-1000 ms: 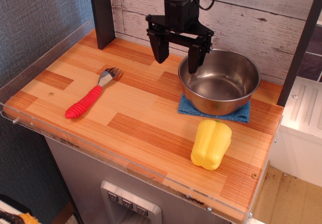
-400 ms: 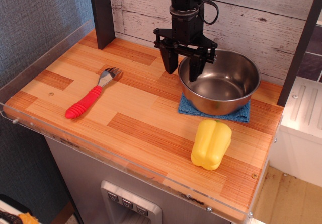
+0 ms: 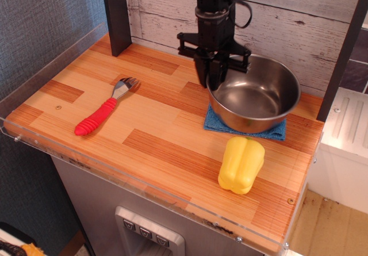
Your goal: Put the silver pot between the yellow pepper and red spoon.
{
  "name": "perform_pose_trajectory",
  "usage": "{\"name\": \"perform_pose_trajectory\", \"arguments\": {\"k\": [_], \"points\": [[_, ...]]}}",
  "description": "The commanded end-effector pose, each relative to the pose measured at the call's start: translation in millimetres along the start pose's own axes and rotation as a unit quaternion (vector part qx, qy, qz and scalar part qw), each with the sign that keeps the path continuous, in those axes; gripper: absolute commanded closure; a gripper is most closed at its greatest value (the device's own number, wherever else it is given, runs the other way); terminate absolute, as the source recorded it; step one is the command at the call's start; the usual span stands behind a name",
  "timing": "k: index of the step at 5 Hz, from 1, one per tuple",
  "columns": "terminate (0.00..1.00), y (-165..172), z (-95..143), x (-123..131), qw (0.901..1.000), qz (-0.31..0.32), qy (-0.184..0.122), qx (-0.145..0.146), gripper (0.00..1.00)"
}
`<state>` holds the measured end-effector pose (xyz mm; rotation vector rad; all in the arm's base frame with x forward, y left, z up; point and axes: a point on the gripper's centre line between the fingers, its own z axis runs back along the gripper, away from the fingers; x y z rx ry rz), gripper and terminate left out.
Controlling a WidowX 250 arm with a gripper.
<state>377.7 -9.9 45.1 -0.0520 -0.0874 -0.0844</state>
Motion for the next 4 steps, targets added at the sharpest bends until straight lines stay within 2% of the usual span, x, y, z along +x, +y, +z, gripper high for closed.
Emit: {"name": "perform_pose_trajectory", "arguments": {"k": [1,2,3,4], "points": [[0.0,-9,46,0,0.9985,-0.009,-0.053,-0.013,1.0],[0.0,7,80,-18,0.9968,0.021,-0.075,-0.019,1.0],[0.0,40,89,-40,0.995,0.069,-0.07,-0.016,1.0],[0.0,65,77,-64,0.9948,0.093,-0.038,-0.012,1.0]]}}
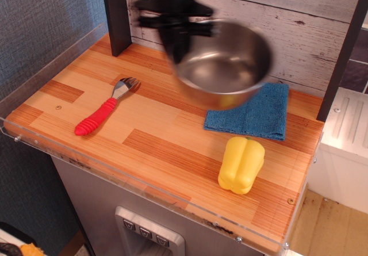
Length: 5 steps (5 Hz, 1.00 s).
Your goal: Put the silver pot between the yellow pepper and red spoon.
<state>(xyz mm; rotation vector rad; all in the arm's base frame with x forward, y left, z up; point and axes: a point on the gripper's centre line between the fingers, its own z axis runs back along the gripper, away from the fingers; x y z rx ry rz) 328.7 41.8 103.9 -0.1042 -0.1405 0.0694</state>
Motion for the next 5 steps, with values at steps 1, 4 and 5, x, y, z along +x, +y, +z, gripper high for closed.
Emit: {"name": "perform_pose_trajectory", "arguments": {"k": [1,4,5], "points": [[0.0,36,2,-33,0.9998,0.016,0.011,0.006,1.0],[0.0,48,-36,-58,0.9966,-0.005,0.075,0.034,1.0],[0.0,49,-33,-58,0.9964,-0.012,0.076,0.036,0.0]]}}
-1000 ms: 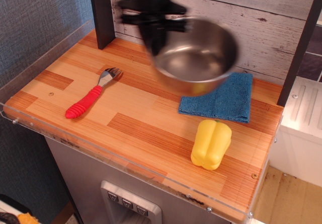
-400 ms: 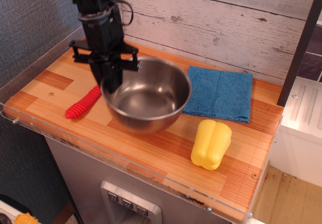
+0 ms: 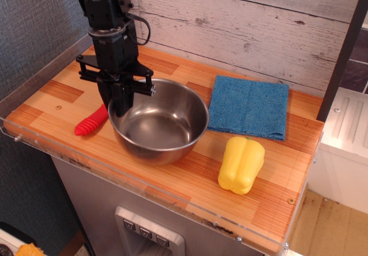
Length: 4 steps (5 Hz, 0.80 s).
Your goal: Put the silver pot between the yellow pepper and red spoon.
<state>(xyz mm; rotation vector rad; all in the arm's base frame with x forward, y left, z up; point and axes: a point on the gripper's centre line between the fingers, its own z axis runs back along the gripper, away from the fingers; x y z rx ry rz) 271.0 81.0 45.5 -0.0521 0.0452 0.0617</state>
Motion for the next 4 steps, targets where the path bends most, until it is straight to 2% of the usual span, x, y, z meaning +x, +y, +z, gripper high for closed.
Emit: {"name": "perform_pose_trajectory", "arguments": {"k": [1,2,4], "points": [[0.0,-4,23,1,0.9994,-0.012,-0.034,0.004,0.0],[0.0,-9,36,-3,0.9985,-0.013,-0.053,0.009,0.0],[0.0,-17,88,2,0.9931,-0.021,-0.113,0.02,0.0]]}}
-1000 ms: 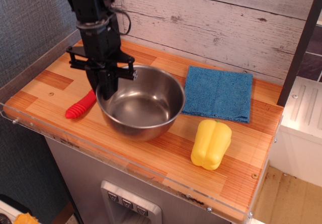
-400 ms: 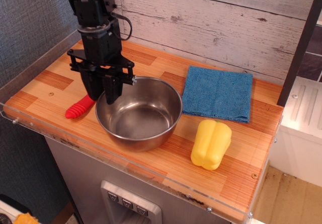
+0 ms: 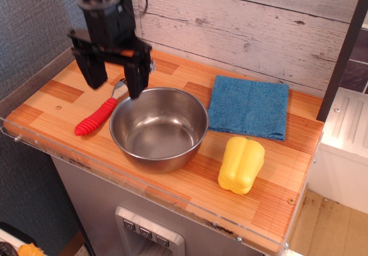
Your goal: Put the silver pot between the yellow pepper and red spoon.
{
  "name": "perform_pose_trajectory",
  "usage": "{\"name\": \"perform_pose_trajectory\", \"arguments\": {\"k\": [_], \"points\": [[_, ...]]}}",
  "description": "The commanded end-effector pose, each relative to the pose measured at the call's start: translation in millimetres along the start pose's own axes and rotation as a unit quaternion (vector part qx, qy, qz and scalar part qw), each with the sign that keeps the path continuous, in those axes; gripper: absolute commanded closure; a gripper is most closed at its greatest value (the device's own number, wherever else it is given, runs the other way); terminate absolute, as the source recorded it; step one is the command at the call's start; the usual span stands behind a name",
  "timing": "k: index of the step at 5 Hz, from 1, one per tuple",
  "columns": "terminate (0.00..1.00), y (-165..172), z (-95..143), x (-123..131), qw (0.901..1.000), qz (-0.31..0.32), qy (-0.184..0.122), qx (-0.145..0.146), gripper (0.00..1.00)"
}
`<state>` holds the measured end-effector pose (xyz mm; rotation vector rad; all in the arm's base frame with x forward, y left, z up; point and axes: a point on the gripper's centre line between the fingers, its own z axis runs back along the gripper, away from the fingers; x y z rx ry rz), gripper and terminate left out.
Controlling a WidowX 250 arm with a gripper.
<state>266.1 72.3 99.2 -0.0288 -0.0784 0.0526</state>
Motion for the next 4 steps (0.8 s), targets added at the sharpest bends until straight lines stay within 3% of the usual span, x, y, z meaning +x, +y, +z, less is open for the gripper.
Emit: {"name": "perform_pose_trajectory", "arguments": {"k": [1,2,3,4], "points": [[0.0,-17.6,34.1,25.4,0.9976,-0.046,-0.049,0.019,0.0],[0.0,-21.1,26.5,27.2,0.9958,-0.089,-0.017,0.0,0.0],[0.0,-21.1,26.5,27.2,0.9958,-0.089,-0.017,0.0,0.0],[1.0,-21.1,26.5,27.2,0.9958,-0.089,-0.017,0.0,0.0]]}}
